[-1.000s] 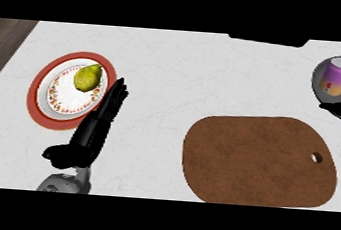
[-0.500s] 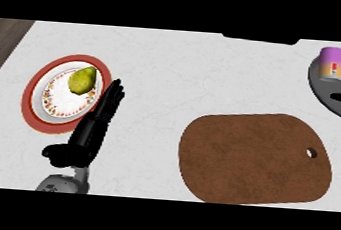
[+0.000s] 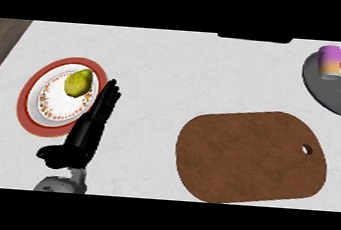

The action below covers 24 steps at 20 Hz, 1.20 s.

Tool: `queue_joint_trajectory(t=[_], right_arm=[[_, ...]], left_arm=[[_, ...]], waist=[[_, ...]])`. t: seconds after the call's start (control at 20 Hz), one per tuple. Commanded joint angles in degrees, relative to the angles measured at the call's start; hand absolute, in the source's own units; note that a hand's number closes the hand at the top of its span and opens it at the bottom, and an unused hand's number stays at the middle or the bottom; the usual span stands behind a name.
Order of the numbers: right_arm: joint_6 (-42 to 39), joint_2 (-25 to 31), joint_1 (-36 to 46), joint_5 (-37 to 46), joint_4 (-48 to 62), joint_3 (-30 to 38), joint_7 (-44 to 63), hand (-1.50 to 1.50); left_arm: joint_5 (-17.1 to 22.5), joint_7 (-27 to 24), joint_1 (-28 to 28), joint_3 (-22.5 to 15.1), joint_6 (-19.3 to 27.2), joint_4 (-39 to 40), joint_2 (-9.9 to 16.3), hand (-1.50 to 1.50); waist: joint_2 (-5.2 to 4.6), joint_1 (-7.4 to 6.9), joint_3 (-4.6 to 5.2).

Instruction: Pick the can from the cutting board and place it in the pan

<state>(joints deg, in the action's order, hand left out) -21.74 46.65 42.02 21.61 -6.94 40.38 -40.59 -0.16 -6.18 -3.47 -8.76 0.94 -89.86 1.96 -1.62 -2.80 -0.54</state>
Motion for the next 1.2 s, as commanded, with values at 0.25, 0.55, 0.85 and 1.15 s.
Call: queue_joint_trajectory(t=[0.25,0.55,0.85,1.15], right_arm=[[-11.1,1.2,-7.3,-0.4,-2.1,-0.8,-8.6,-1.5],[-11.5,2.3,-10.2,-0.3,-3.9,-1.8,-11.3,-1.5],[-10.9,1.7,-10.5,0.5,-4.5,-3.8,-10.6,-1.5],[-7.6,1.4,-12.7,1.1,-5.0,-5.2,-12.8,-1.5]], left_arm=[[1.0,1.0,2.2,-0.4,-1.5,-2.2,0.8,0.0],[0.5,-0.3,-0.6,0.5,-0.3,0.7,-0.2,0.0],[1.1,-1.3,-1.9,2.5,-0.7,3.6,0.5,0.0],[-0.1,0.1,0.4,0.6,0.1,0.4,-0.2,0.0]], waist=[[0.54,0.29,0.04],[0.35,0.88,-0.01],[0.49,0.97,0.13],[0.62,0.65,0.09]])
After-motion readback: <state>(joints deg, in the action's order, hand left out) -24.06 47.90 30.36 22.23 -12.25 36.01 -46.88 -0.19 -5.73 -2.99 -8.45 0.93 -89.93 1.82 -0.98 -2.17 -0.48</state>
